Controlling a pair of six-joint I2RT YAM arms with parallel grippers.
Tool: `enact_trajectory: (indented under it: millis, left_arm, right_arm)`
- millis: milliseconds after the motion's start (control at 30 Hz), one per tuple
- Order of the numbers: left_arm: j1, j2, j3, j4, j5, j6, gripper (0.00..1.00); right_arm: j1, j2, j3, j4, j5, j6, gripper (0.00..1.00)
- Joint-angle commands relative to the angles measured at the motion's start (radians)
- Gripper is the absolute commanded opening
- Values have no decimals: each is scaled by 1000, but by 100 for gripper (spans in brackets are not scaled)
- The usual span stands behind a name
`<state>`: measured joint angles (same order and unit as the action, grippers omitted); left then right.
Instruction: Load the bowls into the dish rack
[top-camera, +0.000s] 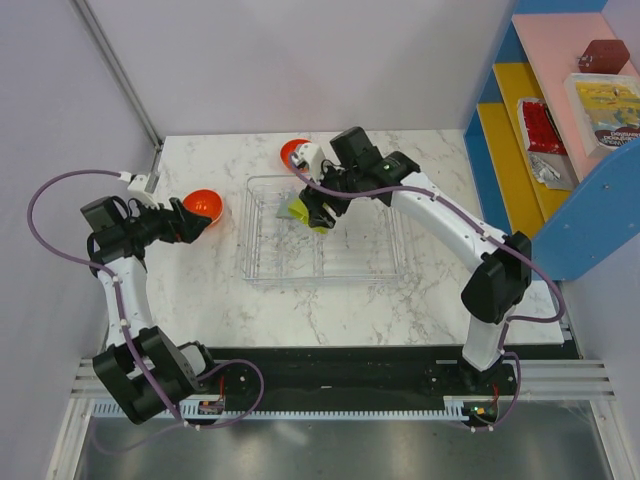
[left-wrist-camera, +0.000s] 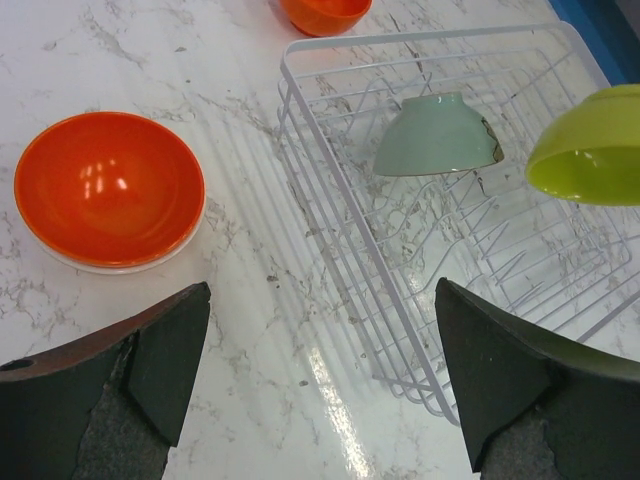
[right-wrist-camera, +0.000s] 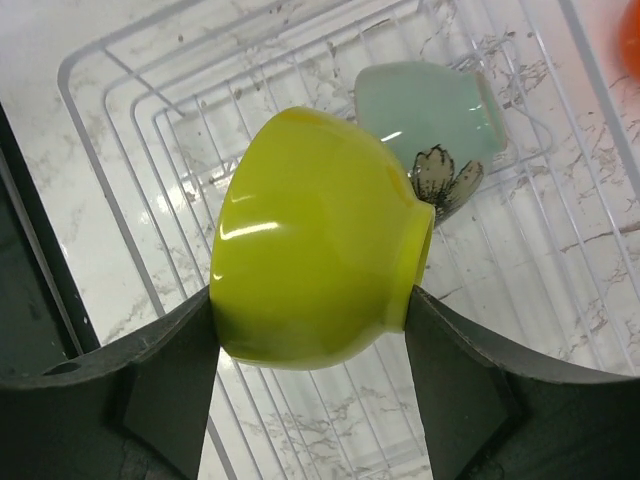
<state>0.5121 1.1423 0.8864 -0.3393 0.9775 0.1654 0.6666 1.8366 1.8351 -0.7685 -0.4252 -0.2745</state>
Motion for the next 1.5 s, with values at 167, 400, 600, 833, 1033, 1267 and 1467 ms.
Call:
enact_trajectory:
  millis: [167,400,600,833,1033,1267,1467]
  left_arm:
    - [31,5,-44,32,84,8,100]
    - [32,-10,-61,45,90,10,100]
    - [32,-10,-69,48,95,11,100]
    - [32,-15,-70,51,98,10,100]
    - [34,-18,-72,49,99,10,100]
    - [36,-18,-73,49,104,11,100]
    - [36,-15,-75,51,105,13,100]
  right_arm:
    - [134,-36,-48,-61,193,-203,0]
    - [191,-27,-80,-5,298,-213,0]
    - [226,-25,-70,17,364,-230,0]
    - [251,-7,-85,46,450,-253,0]
    - [263,21,-103,70,465,-265,0]
    - [274,62,-102,84,462,-269,0]
    - [292,96,-93,92,471,-270,0]
